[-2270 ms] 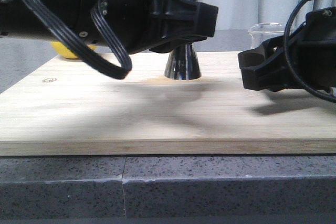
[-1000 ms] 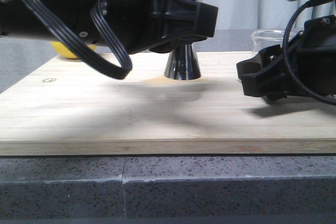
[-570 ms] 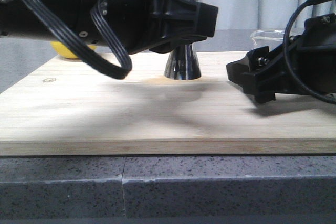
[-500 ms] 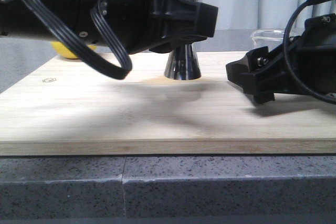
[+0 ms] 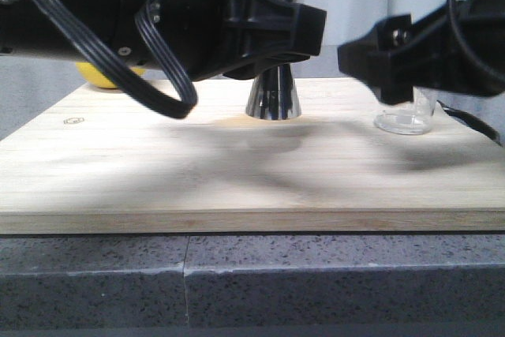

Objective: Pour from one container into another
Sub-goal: 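Open the right gripper and raise it away from the beaker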

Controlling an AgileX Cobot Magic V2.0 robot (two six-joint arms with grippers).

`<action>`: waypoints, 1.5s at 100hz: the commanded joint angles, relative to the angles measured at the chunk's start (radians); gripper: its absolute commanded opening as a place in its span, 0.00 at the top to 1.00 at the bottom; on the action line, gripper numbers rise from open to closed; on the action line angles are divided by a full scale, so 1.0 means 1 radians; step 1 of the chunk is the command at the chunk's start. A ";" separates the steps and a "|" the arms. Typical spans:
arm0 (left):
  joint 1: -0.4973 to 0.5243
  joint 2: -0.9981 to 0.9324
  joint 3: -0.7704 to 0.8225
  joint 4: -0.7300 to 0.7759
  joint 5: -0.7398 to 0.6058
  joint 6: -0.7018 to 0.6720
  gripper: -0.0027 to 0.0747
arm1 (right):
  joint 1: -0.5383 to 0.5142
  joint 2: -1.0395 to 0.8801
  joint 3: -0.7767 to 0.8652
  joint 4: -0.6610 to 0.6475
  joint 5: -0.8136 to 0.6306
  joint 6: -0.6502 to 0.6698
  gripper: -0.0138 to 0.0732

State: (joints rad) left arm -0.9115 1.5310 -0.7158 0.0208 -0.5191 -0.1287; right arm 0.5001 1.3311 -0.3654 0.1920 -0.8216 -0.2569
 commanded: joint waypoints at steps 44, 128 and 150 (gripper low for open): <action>0.139 -0.125 -0.027 0.023 -0.040 -0.002 0.99 | 0.002 -0.211 -0.172 -0.018 -0.029 0.001 0.15; 0.275 -0.113 0.198 0.023 -0.293 -0.002 0.99 | 0.002 -0.296 -0.194 -0.029 -0.021 0.001 0.15; 0.276 -0.079 0.218 0.023 -0.346 -0.002 0.99 | 0.002 -0.296 -0.194 -0.029 -0.021 0.001 0.15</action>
State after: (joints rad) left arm -0.6386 1.4656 -0.4840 0.0459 -0.7382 -0.1287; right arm 0.5007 1.0559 -0.5261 0.1814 -0.7712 -0.2543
